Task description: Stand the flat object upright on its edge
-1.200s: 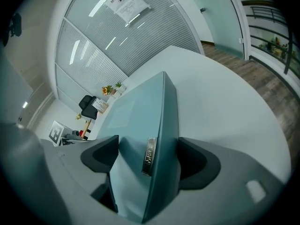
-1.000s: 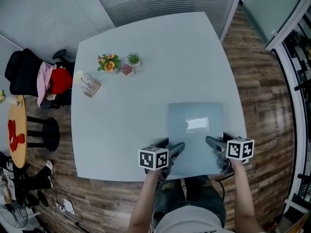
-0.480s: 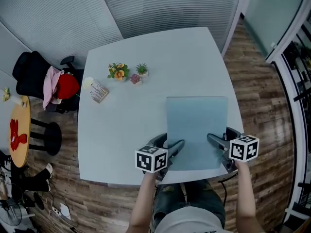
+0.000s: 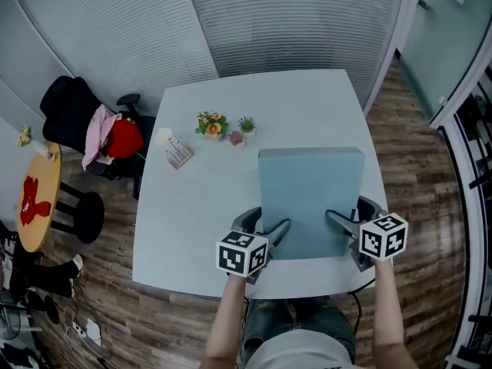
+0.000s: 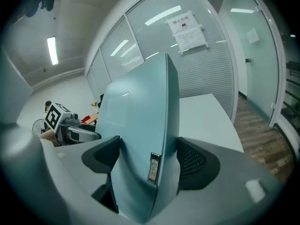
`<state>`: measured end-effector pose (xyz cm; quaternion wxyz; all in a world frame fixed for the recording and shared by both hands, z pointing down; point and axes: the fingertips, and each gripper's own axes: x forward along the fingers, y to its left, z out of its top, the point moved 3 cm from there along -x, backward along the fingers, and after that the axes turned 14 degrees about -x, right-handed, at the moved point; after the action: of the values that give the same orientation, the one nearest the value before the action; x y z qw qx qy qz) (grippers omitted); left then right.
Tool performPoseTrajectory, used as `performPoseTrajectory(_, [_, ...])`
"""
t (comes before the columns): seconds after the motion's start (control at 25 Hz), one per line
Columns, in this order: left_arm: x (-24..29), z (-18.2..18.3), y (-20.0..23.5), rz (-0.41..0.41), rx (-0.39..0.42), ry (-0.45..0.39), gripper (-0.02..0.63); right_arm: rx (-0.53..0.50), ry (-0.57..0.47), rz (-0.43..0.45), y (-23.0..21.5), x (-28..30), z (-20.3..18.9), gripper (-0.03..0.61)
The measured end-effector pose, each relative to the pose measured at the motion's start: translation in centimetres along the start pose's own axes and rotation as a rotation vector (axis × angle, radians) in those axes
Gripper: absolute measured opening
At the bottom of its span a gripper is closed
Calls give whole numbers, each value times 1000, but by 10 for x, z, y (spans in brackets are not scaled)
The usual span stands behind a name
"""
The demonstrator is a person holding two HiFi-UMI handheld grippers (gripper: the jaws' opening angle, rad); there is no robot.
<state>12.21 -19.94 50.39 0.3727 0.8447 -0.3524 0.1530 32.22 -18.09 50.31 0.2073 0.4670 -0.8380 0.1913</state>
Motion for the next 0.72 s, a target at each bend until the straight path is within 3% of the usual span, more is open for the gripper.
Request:
performPoseTrajectory(0.24, [-15, 14, 6, 76, 73, -40, 325, -111, -9, -2, 11, 9, 21, 402])
performPoseTrajectory(0.72, [-23, 22, 28, 196, 126, -99, 321, -292, 5, -53, 25, 33, 40, 391])
